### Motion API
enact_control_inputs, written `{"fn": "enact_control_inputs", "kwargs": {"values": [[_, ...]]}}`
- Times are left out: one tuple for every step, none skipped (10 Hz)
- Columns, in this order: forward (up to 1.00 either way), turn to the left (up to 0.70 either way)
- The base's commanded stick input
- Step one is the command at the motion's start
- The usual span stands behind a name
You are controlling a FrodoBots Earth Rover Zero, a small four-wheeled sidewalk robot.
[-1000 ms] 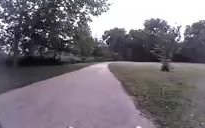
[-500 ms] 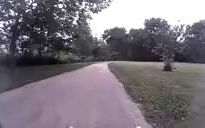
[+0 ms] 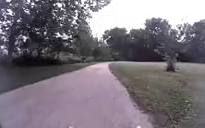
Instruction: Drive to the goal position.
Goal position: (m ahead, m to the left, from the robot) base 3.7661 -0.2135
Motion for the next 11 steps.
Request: {"fn": "enact_control_inputs", "kwargs": {"values": [[0.70,0.00],[0.70,0.00],[0.70,0.00],[0.70,0.00],[0.70,0.00],[0.70,0.00],[0.70,0.00],[0.70,0.00],[0.70,0.00],[0.70,0.00],[0.70,0.00]]}}
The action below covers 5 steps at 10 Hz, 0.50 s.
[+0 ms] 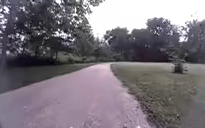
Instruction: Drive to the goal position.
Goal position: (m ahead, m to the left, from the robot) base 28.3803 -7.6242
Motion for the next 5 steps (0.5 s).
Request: {"fn": "enact_control_inputs", "kwargs": {"values": [[0.70,0.00],[0.70,0.00],[0.70,0.04],[0.70,0.14],[0.70,0.14]]}}
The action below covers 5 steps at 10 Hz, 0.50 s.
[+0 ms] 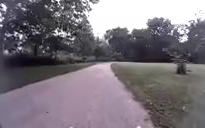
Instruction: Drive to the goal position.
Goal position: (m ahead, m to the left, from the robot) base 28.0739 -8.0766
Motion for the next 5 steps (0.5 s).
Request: {"fn": "enact_control_inputs", "kwargs": {"values": [[0.70,0.14],[0.70,0.14],[0.70,0.09],[0.70,0.01],[0.70,0.01]]}}
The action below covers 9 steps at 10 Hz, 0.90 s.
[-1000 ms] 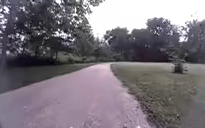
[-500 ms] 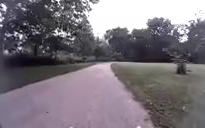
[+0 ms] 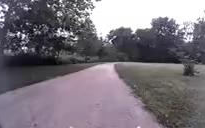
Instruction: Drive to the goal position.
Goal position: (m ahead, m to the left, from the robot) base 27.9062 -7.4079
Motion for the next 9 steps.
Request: {"fn": "enact_control_inputs", "kwargs": {"values": [[0.70,0.00],[0.70,0.00],[0.70,0.00],[0.70,0.00],[0.70,0.00],[0.70,0.01],[0.70,0.01],[0.70,0.01],[0.70,0.01]]}}
